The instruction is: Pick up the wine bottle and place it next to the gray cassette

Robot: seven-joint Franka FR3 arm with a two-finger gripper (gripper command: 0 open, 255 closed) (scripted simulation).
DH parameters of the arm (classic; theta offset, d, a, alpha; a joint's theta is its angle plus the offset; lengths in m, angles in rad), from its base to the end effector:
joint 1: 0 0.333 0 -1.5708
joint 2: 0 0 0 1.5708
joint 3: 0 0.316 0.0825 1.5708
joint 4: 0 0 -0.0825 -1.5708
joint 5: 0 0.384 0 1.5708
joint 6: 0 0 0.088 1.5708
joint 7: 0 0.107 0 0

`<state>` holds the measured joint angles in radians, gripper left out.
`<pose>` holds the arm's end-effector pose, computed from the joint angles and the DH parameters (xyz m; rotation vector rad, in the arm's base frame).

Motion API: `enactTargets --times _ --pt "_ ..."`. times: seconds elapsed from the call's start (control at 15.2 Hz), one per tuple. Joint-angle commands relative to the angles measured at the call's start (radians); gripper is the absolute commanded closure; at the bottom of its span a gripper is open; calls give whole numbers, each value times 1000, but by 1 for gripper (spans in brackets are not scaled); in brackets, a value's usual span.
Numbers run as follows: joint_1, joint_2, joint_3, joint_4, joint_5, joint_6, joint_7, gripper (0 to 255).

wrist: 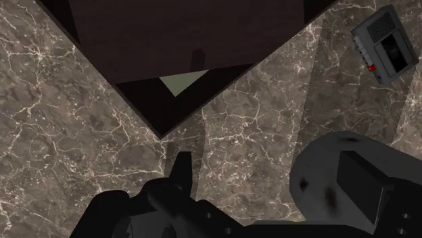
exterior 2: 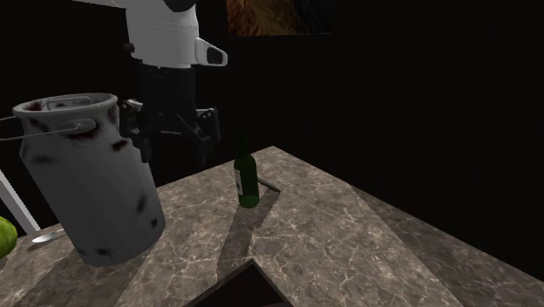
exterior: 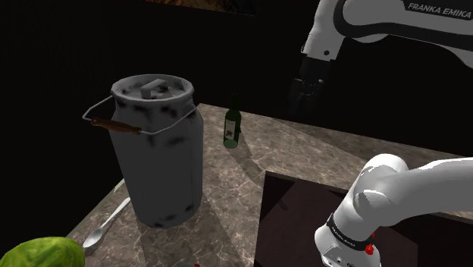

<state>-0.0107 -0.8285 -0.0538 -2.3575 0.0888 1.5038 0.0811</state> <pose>0.2882 -0.0141 0.5971 -3.0078 0.1850 0.0422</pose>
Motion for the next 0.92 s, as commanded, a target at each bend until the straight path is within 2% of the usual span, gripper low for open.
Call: enactTargets --times 0.0,0.4,0.86 --pt "0 0 0 0 0 0 0 0" --pt "-6 185 -16 41 -46 173 -46 0" --pt "-14 420 -35 148 -87 337 -88 0"
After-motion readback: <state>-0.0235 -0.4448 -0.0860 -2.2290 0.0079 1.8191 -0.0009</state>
